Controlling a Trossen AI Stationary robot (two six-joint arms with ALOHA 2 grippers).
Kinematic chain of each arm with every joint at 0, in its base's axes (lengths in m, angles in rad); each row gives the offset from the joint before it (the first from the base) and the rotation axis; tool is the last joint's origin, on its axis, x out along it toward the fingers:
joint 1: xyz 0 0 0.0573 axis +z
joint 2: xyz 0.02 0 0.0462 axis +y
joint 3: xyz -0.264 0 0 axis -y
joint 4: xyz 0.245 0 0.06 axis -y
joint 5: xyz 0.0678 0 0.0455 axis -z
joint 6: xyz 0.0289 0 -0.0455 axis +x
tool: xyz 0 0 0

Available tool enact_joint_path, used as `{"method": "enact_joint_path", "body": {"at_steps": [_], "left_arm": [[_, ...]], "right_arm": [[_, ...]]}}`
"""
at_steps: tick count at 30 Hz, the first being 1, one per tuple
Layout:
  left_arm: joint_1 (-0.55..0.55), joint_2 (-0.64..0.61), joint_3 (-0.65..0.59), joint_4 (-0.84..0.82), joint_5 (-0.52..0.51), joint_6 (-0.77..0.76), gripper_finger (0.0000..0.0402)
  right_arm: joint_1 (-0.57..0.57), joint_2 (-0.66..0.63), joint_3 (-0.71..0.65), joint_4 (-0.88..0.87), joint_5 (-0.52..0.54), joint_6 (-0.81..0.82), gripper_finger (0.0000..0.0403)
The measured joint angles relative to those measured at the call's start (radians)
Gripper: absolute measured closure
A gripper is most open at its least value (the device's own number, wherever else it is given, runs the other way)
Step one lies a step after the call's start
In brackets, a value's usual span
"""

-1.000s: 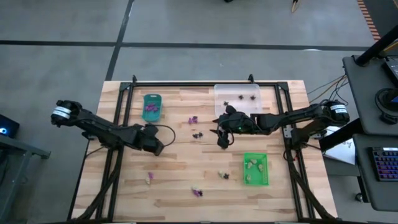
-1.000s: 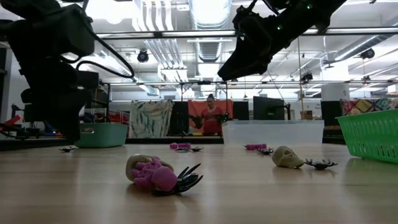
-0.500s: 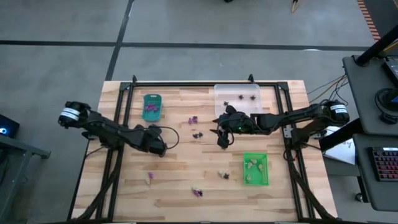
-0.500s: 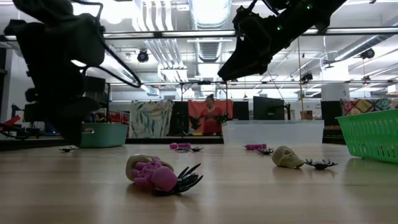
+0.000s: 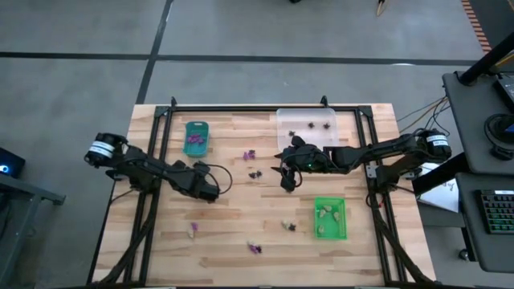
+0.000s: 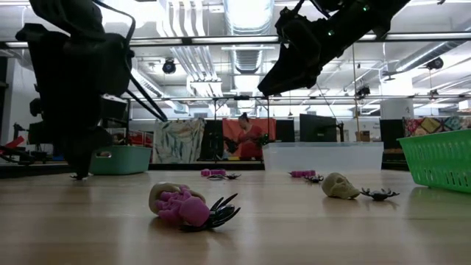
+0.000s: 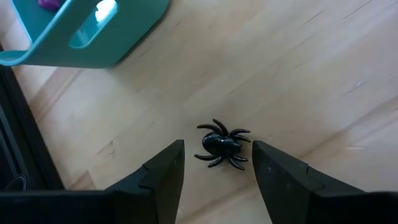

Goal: Sort Halloween decoration
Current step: Put the black spider toy into the white bin

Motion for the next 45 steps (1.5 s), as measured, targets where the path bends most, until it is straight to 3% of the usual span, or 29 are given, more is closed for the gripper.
{"method": "enact_joint_path", "body": {"at_steps": [14, 30, 45], "left_arm": [[-0.001, 0.012, -0.026, 0.055, -0.014, 0.002, 0.0259], [0.001, 0.016, -0.027, 0.061, -0.010, -0.020, 0.0396], [-0.080, -0.051, 0.060, 0.077, 0.027, 0.150, 0.0401]], "right_arm": [[0.000, 0.000, 0.008, 0.000, -0.003, 0.010, 0.0200], [0.000, 0.000, 0.011, 0.000, -0.003, 0.008, 0.0200], [0.000, 0.000, 0.011, -0.002, -0.011, -0.019, 0.0200]]}}
